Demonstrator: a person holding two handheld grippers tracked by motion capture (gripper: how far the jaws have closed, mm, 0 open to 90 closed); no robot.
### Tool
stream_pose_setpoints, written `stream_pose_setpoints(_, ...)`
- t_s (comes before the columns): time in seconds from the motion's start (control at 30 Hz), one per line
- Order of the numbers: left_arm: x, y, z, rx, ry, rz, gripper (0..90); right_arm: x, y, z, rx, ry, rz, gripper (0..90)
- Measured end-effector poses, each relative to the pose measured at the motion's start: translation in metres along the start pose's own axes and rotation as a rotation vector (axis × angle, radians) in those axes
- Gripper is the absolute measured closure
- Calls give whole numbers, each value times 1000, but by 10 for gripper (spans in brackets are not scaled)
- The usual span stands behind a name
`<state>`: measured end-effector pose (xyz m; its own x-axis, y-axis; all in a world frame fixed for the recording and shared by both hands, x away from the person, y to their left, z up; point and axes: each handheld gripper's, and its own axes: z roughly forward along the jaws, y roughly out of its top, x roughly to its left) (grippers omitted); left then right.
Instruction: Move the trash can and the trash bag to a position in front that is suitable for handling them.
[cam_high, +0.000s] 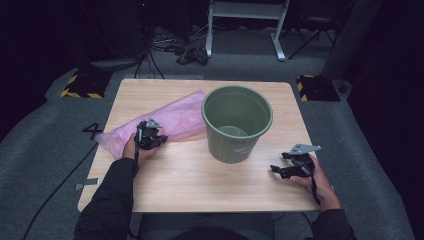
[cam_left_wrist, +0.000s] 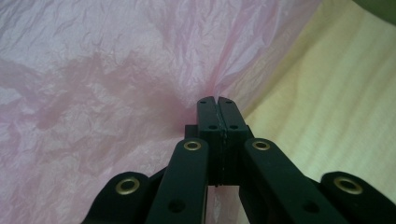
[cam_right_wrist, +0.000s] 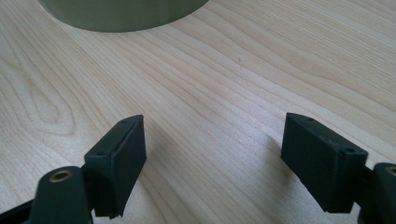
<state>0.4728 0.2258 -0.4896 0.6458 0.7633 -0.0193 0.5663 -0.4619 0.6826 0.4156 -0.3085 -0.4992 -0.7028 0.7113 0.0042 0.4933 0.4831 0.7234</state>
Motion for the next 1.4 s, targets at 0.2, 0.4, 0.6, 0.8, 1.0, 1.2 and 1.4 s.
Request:
stream_pose_setpoints(0.2, -13, -3, -14, -7, -18, 23, 893, 0, 0, -1, 1, 1, 1, 221)
stream_pose_setpoints(0.4, -25, -11, -26, -10, -3, -17, 736, 0, -1, -1, 2, 1, -2, 221)
stream_pose_setpoints(0.6, -34, -13, -30, 6, 52, -5, 376, 1, 0, -1, 5, 0, -10, 220)
stream_pose_setpoints(0.8, -48, 4, -31, -81, 58, 60, 158, 1, 0, 0, 3, 3, -13, 220)
stream_pose_setpoints(1.0, -43, 18, -9, -48, 46, 96, 160, 2, 0, 1, -1, 5, -13, 218)
stream_pose_setpoints(1.2, -33, 12, 14, 62, 46, 71, 192, 2, 0, 1, -5, 5, -14, 218)
stream_pose_setpoints(1.4, -20, 7, 9, 44, 19, 7, 326, 2, -1, 1, -9, 8, -16, 218)
